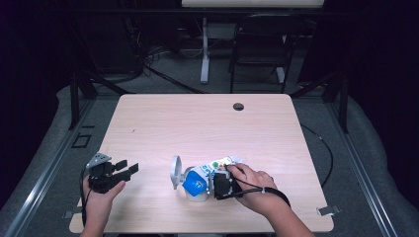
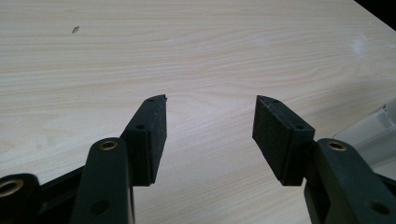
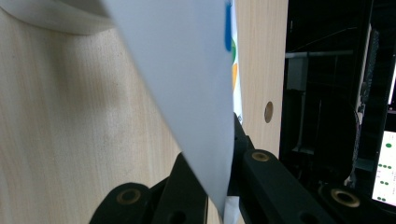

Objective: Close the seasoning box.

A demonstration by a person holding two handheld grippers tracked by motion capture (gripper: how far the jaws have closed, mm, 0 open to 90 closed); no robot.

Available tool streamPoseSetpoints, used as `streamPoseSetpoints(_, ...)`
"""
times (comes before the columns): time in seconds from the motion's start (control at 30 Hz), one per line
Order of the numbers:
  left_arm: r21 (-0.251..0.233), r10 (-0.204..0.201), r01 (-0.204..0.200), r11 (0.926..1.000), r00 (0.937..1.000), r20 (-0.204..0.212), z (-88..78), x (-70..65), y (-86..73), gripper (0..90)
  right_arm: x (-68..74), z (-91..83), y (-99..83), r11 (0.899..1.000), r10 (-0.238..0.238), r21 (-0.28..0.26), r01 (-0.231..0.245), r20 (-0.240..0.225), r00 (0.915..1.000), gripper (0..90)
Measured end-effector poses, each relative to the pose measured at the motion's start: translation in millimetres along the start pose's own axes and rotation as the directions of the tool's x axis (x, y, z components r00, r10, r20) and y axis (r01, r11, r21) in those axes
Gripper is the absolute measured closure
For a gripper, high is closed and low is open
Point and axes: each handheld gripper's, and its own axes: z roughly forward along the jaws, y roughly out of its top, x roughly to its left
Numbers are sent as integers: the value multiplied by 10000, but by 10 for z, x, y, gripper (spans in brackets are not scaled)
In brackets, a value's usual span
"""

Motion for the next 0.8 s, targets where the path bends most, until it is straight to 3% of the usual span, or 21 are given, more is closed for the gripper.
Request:
streamPoseSetpoints(0.4, -63, 92, -92, 9999, 9999, -46, 1, -25, 15, 453, 22, 32, -101, 9954, 820, -486, -830, -232, 9964, 900)
streamPoseSetpoints(0.8, -105, 76, -77, 9999, 10000, -50, -31, -14, 19, 453, 87, -7, -206, 9794, 1760, -956, -1776, -249, 9841, 900)
